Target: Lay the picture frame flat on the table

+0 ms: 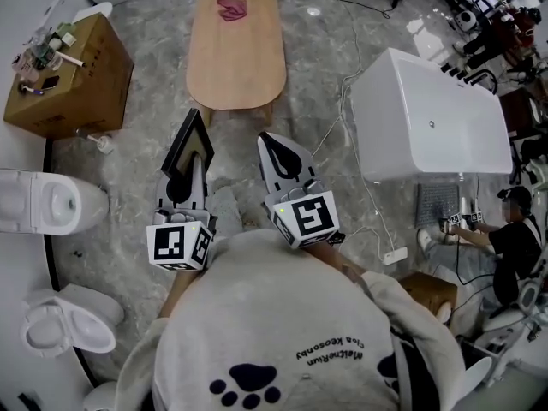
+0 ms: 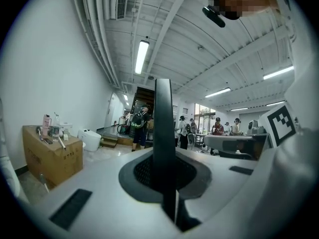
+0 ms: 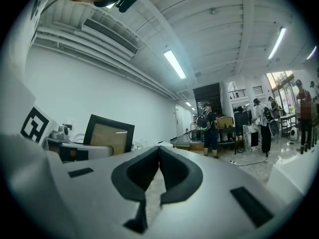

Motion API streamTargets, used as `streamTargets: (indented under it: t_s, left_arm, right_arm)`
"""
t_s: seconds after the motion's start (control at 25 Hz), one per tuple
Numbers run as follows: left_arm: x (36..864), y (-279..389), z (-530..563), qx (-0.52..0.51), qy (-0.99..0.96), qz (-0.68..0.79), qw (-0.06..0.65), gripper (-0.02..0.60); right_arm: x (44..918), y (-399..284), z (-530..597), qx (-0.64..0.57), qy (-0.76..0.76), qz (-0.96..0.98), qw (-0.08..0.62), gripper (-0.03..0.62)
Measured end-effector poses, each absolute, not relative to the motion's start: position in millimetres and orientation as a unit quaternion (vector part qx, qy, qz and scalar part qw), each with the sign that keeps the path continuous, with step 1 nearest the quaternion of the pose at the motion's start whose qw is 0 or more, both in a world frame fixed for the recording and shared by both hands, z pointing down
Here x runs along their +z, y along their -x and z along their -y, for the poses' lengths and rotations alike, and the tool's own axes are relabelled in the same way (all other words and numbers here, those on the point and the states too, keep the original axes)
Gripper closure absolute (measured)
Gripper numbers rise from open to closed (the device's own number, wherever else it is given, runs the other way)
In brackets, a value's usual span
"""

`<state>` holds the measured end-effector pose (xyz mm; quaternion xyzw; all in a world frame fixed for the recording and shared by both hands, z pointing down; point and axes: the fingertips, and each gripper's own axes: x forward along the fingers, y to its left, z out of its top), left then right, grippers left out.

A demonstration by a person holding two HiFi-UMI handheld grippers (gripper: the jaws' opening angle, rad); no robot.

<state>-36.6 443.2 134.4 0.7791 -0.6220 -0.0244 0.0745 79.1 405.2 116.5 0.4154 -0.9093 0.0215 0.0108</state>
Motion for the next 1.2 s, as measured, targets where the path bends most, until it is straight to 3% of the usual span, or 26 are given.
streamTargets:
  t_s: [1.2]
  left_arm:
    - [134.7, 80.3, -195.4, -0.024, -0.846, 0.524, 0.093, 0.565]
  right_arm:
    - [119.1, -38.4, -191.8, 0.038, -0.517, 0.855, 0.014, 0.585]
